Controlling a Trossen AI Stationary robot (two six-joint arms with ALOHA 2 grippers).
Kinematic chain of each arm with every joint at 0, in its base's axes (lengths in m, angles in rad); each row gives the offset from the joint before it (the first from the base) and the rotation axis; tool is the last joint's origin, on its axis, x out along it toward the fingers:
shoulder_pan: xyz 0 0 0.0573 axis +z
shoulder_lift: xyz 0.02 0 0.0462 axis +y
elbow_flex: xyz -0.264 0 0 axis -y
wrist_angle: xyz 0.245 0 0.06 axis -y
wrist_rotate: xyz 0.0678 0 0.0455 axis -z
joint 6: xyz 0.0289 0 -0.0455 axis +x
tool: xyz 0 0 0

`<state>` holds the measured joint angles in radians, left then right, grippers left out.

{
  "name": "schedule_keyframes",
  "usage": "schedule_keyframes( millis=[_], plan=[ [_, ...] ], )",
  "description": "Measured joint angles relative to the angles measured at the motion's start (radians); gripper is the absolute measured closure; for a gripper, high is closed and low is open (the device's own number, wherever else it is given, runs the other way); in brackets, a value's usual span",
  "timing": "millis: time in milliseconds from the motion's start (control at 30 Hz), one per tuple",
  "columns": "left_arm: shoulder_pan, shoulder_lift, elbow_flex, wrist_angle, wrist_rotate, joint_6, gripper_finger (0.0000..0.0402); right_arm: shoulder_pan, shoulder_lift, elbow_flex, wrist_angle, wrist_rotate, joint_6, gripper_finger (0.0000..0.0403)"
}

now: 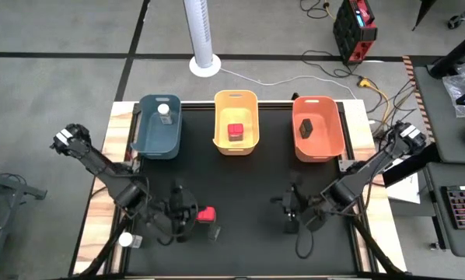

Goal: Sort spices by type
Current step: Put the red seasoning can into the yellow bin

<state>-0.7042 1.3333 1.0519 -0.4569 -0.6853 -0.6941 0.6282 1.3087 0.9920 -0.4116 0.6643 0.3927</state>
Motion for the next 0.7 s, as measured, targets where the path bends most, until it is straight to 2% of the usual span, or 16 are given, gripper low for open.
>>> schedule_keyframes(
  millis=[233, 367, 567, 700],
  plan=[
    [-0.009, 0.093, 0.006, 0.03, 0.052, -0.009, 0.0399, 0.009, 0.053, 0.0, 0.002, -0.001, 0.0, 0.039],
    [0.01, 0.129, 0.056, -0.062, 0.206, -0.036, 0.038, 0.009, 0.064, 0.0, 0.007, -0.002, 0.0, 0.039],
    [0.02, 0.195, 0.164, -0.255, 0.34, -0.105, 0.032, 0.009, 0.061, 0.0, 0.01, -0.001, -0.002, 0.039],
    [0.031, 0.253, 0.217, -0.354, 0.349, -0.134, 0.0255, 0.008, 0.061, 0.0, 0.013, 0.0, -0.001, 0.039]
  ],
)
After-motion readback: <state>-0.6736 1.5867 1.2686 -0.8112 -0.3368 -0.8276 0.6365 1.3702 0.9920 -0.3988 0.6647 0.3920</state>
